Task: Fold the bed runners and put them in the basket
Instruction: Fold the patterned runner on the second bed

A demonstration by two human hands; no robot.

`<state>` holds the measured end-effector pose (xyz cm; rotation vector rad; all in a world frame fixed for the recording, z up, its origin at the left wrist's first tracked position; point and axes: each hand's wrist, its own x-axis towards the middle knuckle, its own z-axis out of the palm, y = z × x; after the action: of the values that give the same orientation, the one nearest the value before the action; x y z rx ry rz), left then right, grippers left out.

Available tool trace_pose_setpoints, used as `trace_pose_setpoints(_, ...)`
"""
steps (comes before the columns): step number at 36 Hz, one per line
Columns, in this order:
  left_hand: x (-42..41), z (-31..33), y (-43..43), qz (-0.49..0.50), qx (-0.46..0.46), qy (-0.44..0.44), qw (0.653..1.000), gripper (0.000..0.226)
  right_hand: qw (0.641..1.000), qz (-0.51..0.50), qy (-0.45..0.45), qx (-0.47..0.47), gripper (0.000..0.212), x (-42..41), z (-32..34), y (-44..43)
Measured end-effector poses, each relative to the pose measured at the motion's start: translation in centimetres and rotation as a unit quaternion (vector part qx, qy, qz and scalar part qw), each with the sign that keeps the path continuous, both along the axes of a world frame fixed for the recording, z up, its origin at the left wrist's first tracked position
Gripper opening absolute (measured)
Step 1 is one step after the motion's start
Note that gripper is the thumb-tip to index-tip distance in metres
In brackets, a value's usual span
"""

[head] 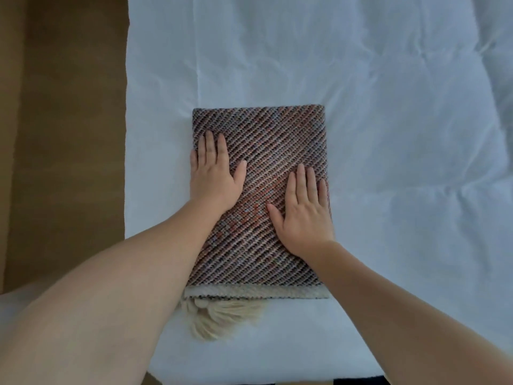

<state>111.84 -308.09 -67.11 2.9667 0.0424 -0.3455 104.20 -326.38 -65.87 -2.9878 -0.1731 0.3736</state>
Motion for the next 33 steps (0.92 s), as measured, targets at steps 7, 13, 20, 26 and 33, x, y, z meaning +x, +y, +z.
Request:
trace_pose_setpoints(7, -4.2, 0.5, 1.0, -0.072, 0.001, 0.004, 0.997, 0.076, 0.998, -0.044, 0.033, 0.004, 0.078, -6.9, 0.0, -0.3)
trace_pose_setpoints(13, -8.0, 0.8, 2.1, 0.001, -0.062, 0.036, 0.997, 0.073, 0.995, -0.043, 0.084, 0.024, 0.078, -11.3, 0.6, -0.9)
trace_pose_setpoints(20, -6.8, 2.1, 3.5, 0.125, -0.176, 0.043, 0.976, 0.077, 0.961, -0.178, 0.08, 0.193, 0.078, -3.6, 1.4, -2.3)
trace_pose_setpoints(26, -5.7, 2.5, 3.9, 0.24, -0.346, 0.075, 0.904, 0.061, 0.867, -0.353, 0.067, 0.345, 0.06, 1.9, 2.2, -3.0)
trace_pose_setpoints(33, -4.8, 4.5, 4.7, 0.287, -0.459, 0.175, 0.822, 0.052, 0.806, -0.37, 0.184, 0.424, 0.044, 3.5, 4.3, -4.1)
